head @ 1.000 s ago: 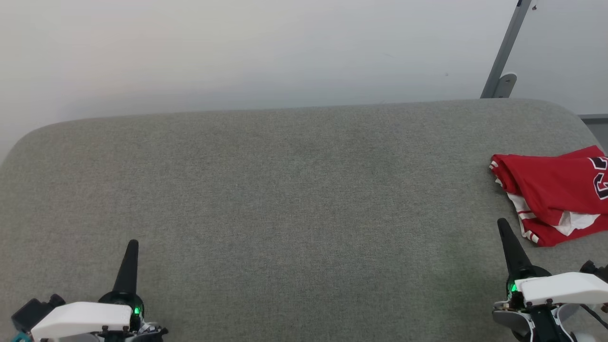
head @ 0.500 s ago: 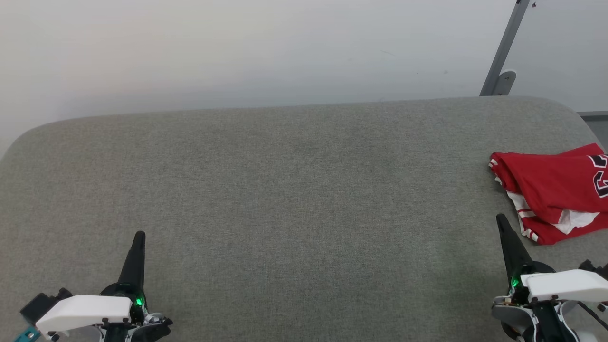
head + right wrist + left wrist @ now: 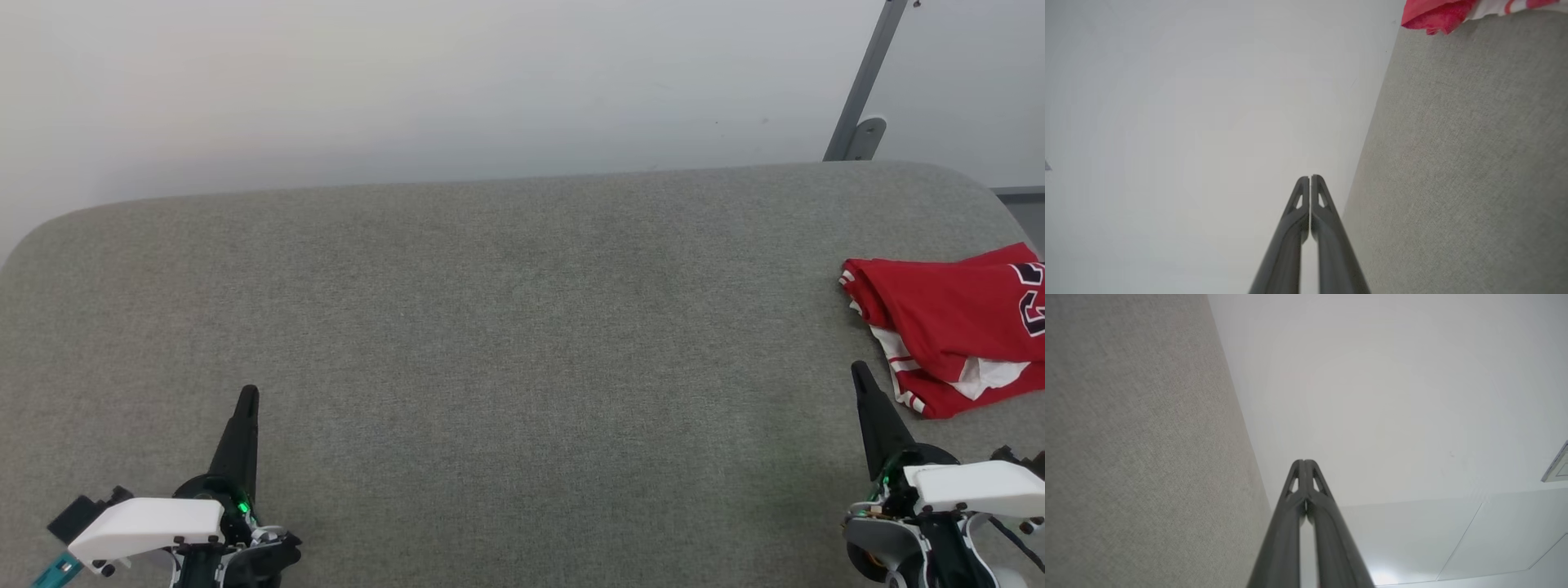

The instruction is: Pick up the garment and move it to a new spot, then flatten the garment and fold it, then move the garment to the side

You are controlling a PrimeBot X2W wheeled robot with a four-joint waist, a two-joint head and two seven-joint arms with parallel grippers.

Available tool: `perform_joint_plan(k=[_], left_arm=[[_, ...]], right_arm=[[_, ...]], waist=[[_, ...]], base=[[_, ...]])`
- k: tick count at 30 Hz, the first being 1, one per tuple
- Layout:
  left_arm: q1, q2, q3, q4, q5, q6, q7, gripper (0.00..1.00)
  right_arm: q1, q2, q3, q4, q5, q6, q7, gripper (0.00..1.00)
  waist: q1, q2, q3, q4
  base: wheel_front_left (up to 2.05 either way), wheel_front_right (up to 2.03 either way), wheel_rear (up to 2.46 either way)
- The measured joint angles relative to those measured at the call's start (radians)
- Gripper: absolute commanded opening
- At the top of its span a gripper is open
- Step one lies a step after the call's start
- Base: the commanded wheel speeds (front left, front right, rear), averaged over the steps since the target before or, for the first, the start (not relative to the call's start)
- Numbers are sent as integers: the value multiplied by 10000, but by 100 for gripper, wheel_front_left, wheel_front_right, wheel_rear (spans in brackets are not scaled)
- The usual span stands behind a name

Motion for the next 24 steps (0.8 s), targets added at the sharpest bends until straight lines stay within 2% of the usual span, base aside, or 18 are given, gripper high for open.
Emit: perform_joint_plan(k=[13, 24], left_arm=[[-226, -117, -4, 84, -708, 0, 222, 0], [-238, -128, -8, 84, -708, 0, 228, 0]], right_arm=[[-92, 61, -35, -12, 798, 0, 174, 0], [-93, 65, -36, -12, 809, 0, 174, 0]], waist=[[0, 0, 56, -28], [0, 0, 56, -28]], base=[[0, 0, 0], [0, 0, 0]])
